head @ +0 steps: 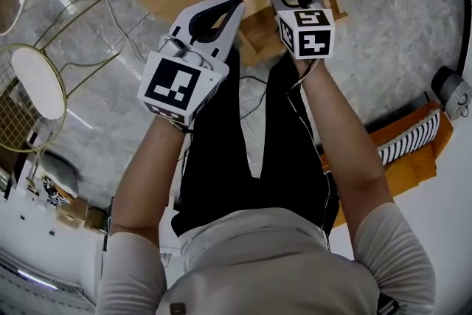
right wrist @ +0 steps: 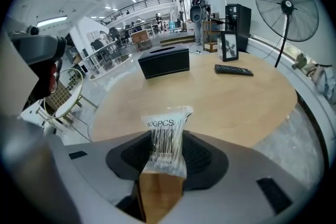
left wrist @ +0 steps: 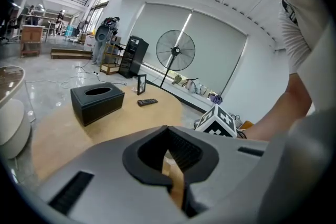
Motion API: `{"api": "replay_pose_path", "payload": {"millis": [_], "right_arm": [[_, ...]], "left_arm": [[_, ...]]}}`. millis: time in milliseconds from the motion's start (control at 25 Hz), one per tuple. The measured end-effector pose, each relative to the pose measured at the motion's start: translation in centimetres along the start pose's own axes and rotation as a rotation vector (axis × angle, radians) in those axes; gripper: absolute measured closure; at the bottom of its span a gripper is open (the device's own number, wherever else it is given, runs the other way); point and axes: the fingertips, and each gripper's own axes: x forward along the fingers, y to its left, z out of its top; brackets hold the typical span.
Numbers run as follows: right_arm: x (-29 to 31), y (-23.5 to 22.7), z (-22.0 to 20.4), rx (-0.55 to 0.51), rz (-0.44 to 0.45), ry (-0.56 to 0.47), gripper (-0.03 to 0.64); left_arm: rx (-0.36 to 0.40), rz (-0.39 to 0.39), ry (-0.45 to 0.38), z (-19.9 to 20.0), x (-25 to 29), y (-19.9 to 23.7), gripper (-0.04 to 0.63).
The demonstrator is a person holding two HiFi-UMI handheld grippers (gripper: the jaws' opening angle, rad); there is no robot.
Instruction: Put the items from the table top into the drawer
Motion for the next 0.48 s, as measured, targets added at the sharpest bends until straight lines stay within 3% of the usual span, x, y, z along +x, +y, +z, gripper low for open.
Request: {"api": "replay_pose_path", "payload": {"millis": [480], "right_arm": [[-3.5, -7.3, -9.4, 0.097, -0.055, 0.030, 0.426]], "left_arm": [[0.046, -0.111, 0.090, -2.9, 7.7, -8.4, 0.586]]}}
